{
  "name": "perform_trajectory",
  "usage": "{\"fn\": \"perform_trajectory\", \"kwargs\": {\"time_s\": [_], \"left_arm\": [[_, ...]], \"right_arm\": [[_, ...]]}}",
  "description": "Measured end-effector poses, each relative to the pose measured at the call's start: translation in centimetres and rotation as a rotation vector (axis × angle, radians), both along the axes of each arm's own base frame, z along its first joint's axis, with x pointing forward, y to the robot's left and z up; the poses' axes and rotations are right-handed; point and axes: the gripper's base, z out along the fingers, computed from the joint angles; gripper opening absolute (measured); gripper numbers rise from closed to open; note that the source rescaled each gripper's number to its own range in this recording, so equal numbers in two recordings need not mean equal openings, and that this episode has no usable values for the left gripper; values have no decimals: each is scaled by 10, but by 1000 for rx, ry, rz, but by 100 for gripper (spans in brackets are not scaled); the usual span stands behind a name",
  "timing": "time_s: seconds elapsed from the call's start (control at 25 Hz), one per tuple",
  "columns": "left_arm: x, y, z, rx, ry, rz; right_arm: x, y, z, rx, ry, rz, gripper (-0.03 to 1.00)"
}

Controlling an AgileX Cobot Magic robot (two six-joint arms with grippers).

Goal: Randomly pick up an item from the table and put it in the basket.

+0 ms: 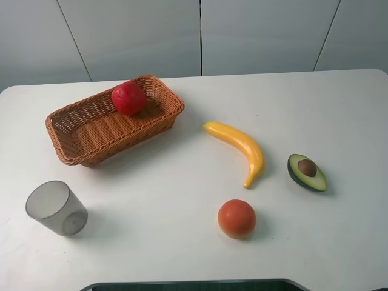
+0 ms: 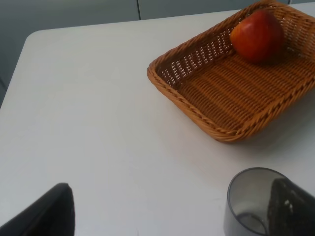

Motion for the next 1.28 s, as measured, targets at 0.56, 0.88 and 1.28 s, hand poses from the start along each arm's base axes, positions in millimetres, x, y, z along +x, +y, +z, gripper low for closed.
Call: {"fn": "perform_trajectory", "kwargs": {"time_s": [0.56,0.88,1.28], "left_arm": [[0,0,0,0,-1,0],[0,0,0,4,-1,-2],[0,0,0,2,-1,-1]], "right_arm": [[-16,-1,-7,-15,-67,11,100],[-16,-1,-7,-7,-68,7,100],[-16,-1,-7,-7,-68,7,100]]}}
